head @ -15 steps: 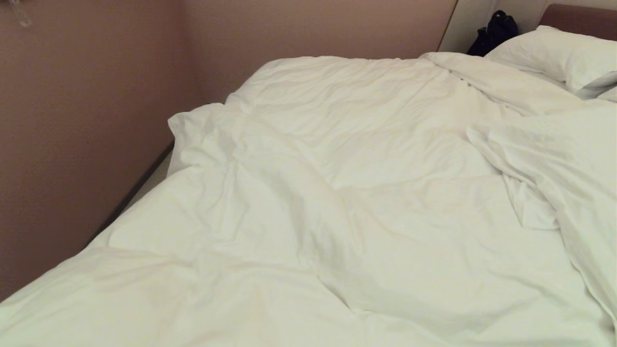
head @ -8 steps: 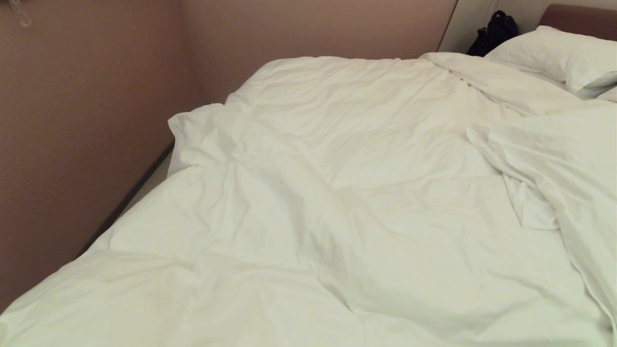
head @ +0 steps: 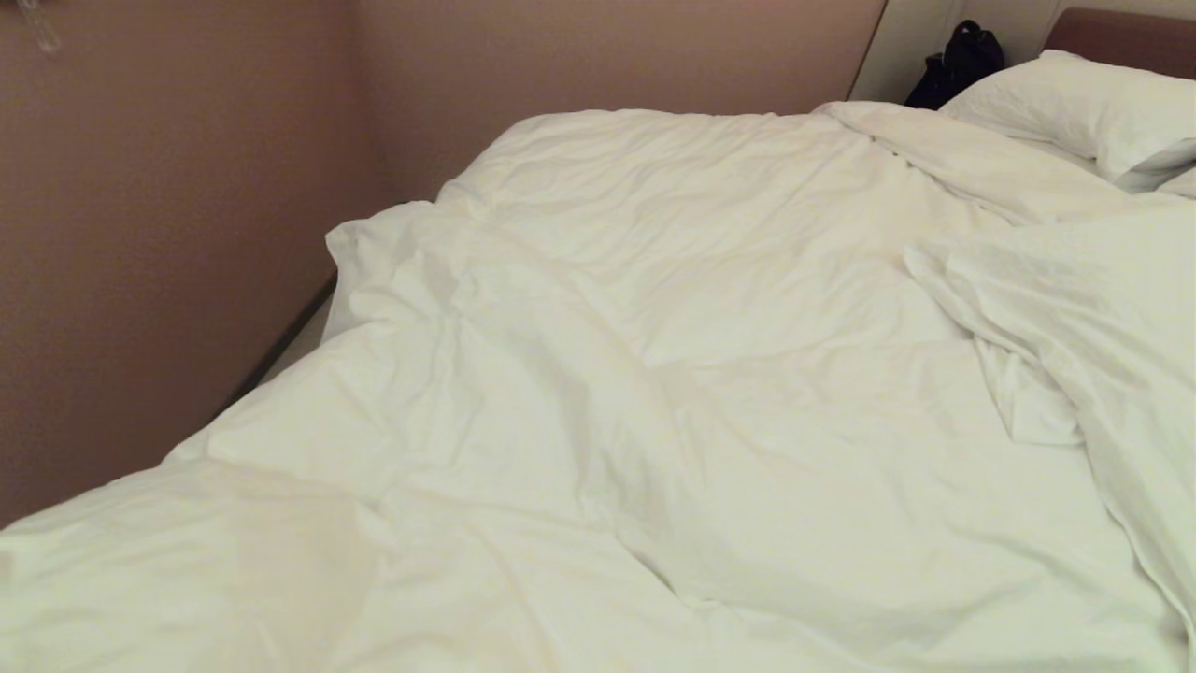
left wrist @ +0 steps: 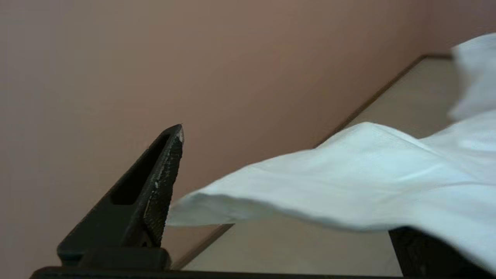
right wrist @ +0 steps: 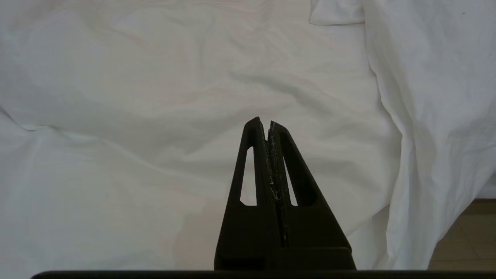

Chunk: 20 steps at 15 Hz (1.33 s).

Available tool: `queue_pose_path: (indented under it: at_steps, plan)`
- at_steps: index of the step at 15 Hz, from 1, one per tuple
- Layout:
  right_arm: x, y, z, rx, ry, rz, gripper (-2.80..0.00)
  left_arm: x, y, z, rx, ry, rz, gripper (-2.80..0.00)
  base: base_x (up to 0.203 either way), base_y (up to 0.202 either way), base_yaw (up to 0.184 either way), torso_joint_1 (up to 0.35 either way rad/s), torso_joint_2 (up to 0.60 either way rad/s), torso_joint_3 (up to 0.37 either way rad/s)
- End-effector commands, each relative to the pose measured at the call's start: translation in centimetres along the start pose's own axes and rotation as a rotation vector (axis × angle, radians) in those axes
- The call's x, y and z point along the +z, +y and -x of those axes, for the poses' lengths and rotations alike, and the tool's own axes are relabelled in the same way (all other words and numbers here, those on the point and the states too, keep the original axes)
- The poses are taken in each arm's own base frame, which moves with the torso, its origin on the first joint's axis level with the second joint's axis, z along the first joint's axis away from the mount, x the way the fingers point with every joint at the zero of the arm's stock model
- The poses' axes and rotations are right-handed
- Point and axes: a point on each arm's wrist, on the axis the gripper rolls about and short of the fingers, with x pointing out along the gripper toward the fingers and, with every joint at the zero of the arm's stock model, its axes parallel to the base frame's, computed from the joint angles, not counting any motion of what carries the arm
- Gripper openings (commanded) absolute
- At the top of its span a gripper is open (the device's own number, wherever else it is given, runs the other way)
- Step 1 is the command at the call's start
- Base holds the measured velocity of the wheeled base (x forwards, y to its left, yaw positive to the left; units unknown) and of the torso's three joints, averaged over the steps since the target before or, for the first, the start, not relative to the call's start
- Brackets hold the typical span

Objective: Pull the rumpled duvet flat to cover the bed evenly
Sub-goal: Flatten the corners of the folded blanket

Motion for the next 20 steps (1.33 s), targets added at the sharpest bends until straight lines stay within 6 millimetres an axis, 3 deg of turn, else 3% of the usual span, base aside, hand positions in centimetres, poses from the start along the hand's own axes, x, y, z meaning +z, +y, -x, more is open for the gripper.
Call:
queue_pose_path:
  at_steps: [1, 8, 11, 14, 20]
  plan:
    - [0.0, 0.0, 0.0, 0.0, 0.001, 0.0, -2.8, -0.2, 0.3, 0.5, -0.044, -0.044, 0.022, 0.0, 0.0, 0.0, 0.0, 0.0, 0.0, 0.0]
    - [0.0, 0.0, 0.0, 0.001, 0.002, 0.0, -2.8, -1.7, 0.1, 0.9, -0.088, -0.028, -0.017, 0.0, 0.0, 0.0, 0.0, 0.0, 0.0, 0.0]
    - [0.0, 0.0, 0.0, 0.001, 0.001, 0.0, -2.8, -3.4, -0.2, 1.0, -0.054, 0.087, -0.11, 0.0, 0.0, 0.0, 0.0, 0.0, 0.0, 0.0]
    - [0.0, 0.0, 0.0, 0.001, 0.001, 0.0, -2.8, -6.2, -0.4, 1.5, -0.007, 0.293, -0.316, 0.0, 0.0, 0.0, 0.0, 0.0, 0.0, 0.0]
    - [0.0, 0.0, 0.0, 0.0, 0.001, 0.0, -2.8, -7.1, 0.5, 2.4, 0.079, 0.446, -0.5, 0.0, 0.0, 0.0, 0.0, 0.0, 0.0, 0.0]
